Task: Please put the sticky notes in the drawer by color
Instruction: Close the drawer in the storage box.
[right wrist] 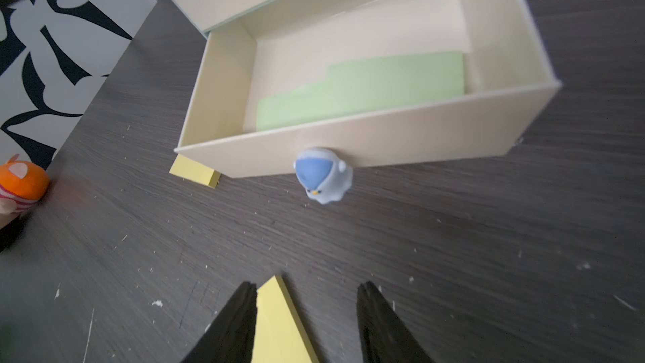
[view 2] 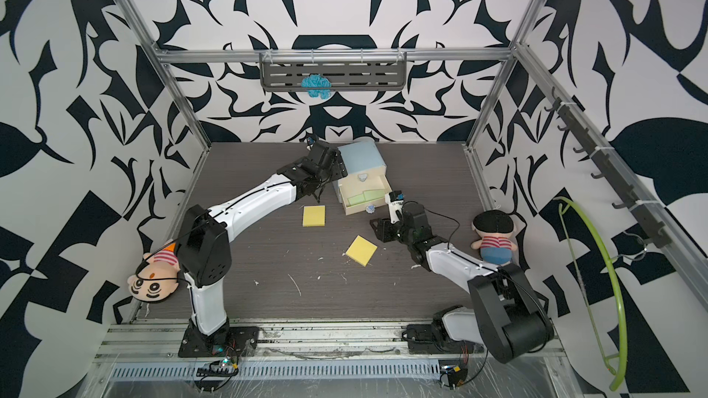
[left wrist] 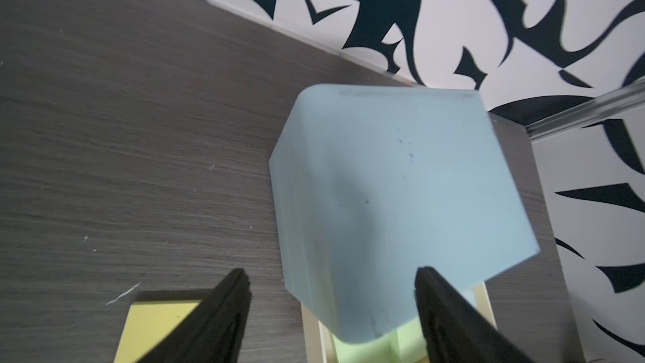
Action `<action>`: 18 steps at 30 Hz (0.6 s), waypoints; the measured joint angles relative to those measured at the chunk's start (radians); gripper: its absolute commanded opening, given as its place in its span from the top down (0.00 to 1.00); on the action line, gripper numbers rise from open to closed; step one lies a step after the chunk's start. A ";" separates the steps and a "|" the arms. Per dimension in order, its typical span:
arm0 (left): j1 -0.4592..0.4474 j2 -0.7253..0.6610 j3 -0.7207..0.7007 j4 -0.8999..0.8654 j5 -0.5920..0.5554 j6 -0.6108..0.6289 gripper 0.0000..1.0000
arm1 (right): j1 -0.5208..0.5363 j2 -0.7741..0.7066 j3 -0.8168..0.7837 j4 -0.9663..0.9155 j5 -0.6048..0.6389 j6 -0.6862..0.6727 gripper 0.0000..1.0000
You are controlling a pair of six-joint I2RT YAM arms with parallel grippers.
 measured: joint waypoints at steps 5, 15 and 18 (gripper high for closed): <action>0.009 0.037 0.037 -0.045 0.013 -0.045 0.32 | 0.020 0.121 0.002 0.143 0.026 -0.011 0.58; 0.013 0.037 0.039 -0.048 0.036 -0.072 0.40 | 0.020 0.223 0.043 0.266 0.067 -0.037 0.67; 0.013 0.037 0.039 -0.047 0.039 -0.072 0.41 | 0.020 0.245 0.052 0.306 0.076 -0.053 0.68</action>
